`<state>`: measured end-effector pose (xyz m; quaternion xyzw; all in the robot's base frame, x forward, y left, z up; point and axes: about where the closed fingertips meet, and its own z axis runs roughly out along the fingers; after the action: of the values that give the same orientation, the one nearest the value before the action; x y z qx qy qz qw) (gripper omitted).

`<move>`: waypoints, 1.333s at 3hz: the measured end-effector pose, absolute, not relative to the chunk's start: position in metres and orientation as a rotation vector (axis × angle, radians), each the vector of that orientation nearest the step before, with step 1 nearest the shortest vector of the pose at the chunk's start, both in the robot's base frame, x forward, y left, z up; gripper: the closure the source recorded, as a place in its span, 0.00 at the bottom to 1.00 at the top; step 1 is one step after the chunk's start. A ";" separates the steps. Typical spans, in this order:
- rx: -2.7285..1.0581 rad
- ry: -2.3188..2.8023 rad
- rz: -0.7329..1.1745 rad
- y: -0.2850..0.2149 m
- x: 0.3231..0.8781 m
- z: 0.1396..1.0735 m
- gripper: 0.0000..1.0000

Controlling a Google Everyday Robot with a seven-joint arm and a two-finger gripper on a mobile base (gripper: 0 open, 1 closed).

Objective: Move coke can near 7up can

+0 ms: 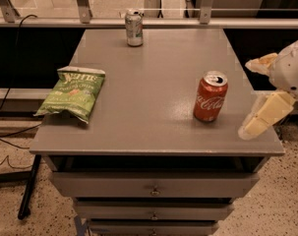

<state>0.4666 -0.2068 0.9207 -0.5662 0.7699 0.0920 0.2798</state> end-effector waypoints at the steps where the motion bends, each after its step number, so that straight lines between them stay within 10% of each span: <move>1: -1.486 1.965 0.352 -0.195 0.487 0.899 0.00; 3: -1.411 1.808 0.498 -0.178 0.528 0.860 0.02; 4: -1.377 1.772 0.550 -0.168 0.536 0.856 0.25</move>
Offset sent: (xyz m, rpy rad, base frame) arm 0.0742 0.0128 -0.0647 0.2830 -0.1203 0.1143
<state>0.5359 -0.1683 0.8557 -0.5451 0.7017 0.2177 0.4038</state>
